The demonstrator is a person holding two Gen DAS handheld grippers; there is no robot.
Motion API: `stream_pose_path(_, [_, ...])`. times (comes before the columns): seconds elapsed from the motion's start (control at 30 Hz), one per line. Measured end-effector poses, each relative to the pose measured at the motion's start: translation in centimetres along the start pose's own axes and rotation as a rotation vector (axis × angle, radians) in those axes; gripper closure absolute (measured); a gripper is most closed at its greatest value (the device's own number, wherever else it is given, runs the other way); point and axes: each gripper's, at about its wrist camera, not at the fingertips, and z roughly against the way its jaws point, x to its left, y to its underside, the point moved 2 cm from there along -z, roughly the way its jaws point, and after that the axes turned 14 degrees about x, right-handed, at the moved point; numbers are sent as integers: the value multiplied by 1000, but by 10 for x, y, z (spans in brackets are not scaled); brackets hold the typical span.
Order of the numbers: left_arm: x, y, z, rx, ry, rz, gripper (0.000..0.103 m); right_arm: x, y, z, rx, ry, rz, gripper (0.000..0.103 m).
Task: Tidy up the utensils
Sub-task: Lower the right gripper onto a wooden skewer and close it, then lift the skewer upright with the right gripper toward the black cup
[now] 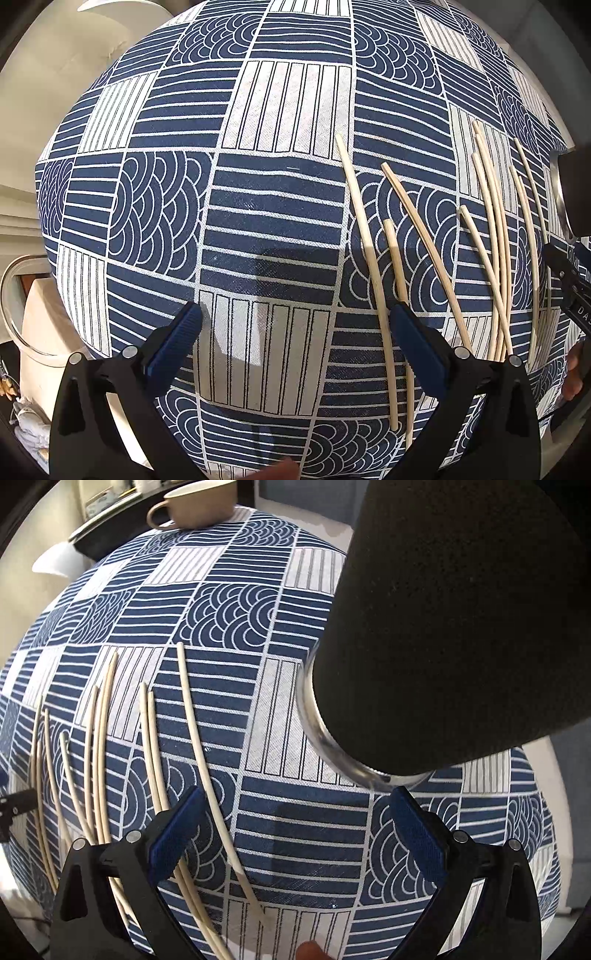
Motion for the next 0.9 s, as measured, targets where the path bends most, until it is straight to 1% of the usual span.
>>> stream_pose_path(0.1, [0, 4, -2, -28, 3, 18, 4, 0, 0, -5, 5, -24, -19, 8])
stream_pose_path(0.13, [-3, 3, -2, -30, 1, 9, 4, -2, 2, -6, 13, -35, -31, 8])
stream_pose_path(0.2, [4, 6, 2, -15, 2, 5, 4, -9, 5, -10, 45, -67, -95, 8])
stream_pose_path(0.27, [2, 1, 2, -4, 8, 6, 5, -11, 4, -14, 56, -89, -136, 8])
stream_pose_path(0.3, [1, -2, 2, -5, 6, -5, 5, -15, 5, -13, 51, -92, -127, 15])
stream_pose_path(0.33, [0, -2, 2, -8, -1, -29, 5, -14, 5, -11, 43, -94, -111, 28])
stream_pose_path(0.37, [0, -2, 2, -12, -5, -45, 6, -8, 5, -8, 32, -97, -78, 36])
stream_pose_path(0.43, [0, 2, 3, -20, -9, -67, 12, 9, 6, -1, 24, -102, 9, 75])
stream_pose_path(0.47, [1, 4, 5, -20, -10, -73, 13, 17, 6, 1, 26, -106, 40, 85])
stream_pose_path(0.5, [2, 4, 6, -12, -11, -82, 17, 22, 6, 2, 31, -106, 59, 96])
stream_pose_path(0.53, [4, 5, 8, -9, -11, -83, 23, 31, 7, 1, 34, -90, 82, 98])
stream_pose_path(0.57, [7, 5, 10, -9, -13, -83, 26, 36, 8, 1, 28, -65, 93, 98])
stream_pose_path(0.6, [11, 6, 12, -10, -14, -88, 32, 40, 9, 1, 20, -44, 98, 98])
stream_pose_path(0.63, [15, 7, 14, -13, -15, -98, 41, 40, 10, 1, 20, -48, 95, 98])
stream_pose_path(0.67, [16, 8, 17, -21, -17, -115, 49, 40, 12, 0, 29, -78, 81, 98])
stream_pose_path(0.7, [15, 10, 19, -25, -19, -142, 67, 41, 15, 0, 36, -105, 67, 98])
stream_pose_path(0.73, [16, 10, 21, -20, -22, -164, 81, 42, 18, -1, 38, -112, 60, 98])
stream_pose_path(0.77, [16, 11, 21, -15, -19, -178, 89, 42, 23, -3, 38, -114, 50, 98])
stream_pose_path(0.8, [17, 12, 20, 0, 1, -189, 96, 42, 26, -3, 38, -120, 41, 98])
stream_pose_path(0.83, [19, 12, 20, 7, 13, -192, 97, 40, 31, -5, 41, -143, 15, 98])
stream_pose_path(0.87, [21, 12, 20, 17, 28, -192, 98, 35, 37, 8, 45, -155, -11, 98])
stream_pose_path(0.9, [24, 11, 20, 32, 53, -188, 98, 29, 44, 10, 46, -167, -50, 98])
